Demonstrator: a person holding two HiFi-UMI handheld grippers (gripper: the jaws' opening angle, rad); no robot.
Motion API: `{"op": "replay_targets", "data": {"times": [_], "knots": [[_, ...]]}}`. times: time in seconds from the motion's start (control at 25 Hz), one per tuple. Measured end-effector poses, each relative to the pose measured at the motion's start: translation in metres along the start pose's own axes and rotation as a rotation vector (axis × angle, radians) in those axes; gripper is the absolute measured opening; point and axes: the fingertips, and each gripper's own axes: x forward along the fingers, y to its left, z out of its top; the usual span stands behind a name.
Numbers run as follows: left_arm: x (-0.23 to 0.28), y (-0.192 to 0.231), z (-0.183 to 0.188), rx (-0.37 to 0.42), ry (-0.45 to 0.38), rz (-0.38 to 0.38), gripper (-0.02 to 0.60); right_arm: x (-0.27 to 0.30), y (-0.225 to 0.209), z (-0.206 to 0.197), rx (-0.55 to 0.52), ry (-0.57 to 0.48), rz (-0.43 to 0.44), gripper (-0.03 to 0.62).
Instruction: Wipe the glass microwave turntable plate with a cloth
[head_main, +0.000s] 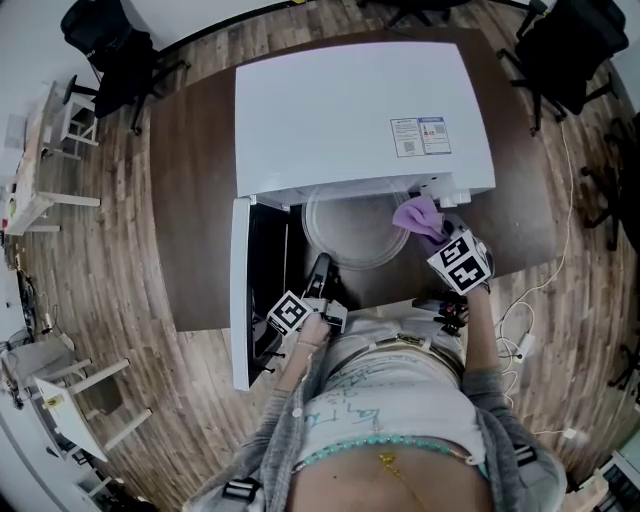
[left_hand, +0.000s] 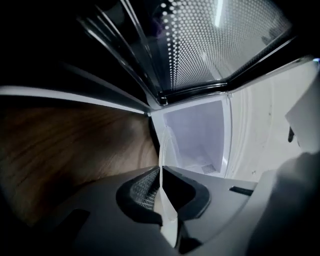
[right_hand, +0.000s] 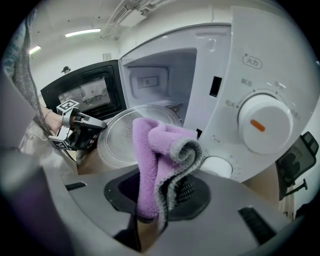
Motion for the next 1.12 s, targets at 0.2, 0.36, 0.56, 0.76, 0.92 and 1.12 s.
{"op": "replay_targets", "data": {"times": [0.2,0.36,0.56,0.76,0.92,1.12], "knots": [[0.000,-0.008,0.007,-0.058,-0.090,-0.062,0.025,-0.001,-0.006,-0.001,-0.019,-0.009,0.029,0.109],[0.002,-0.019,0.012,-0.103,-0.147,-0.098,0.025,-0.003,-0.010,0.002,-0.061,-0.023,0.055,0.109],[0.008,-0.026,0.022,-0.115,-0.221,-0.101,0.025,-0.002,-0.005,0.006,-0.118,-0.015,0.113,0.109],[0.027,-0.031,0.023,-0.111,-0.242,-0.103,0.025,0.003,-0.001,0.003,-0.173,0.016,0.127,0.109],[0.034,-0.024,0.023,-0.115,-0.265,-0.066,0.025,0.001,-0.003,0.003,-0.195,0.029,0.119,0.109],[0.041,-0.038,0.029,-0.140,-0.278,-0.103,0.025,-0.001,-0.005,0.007,-0.204,0.015,0.133,0.109]]}}
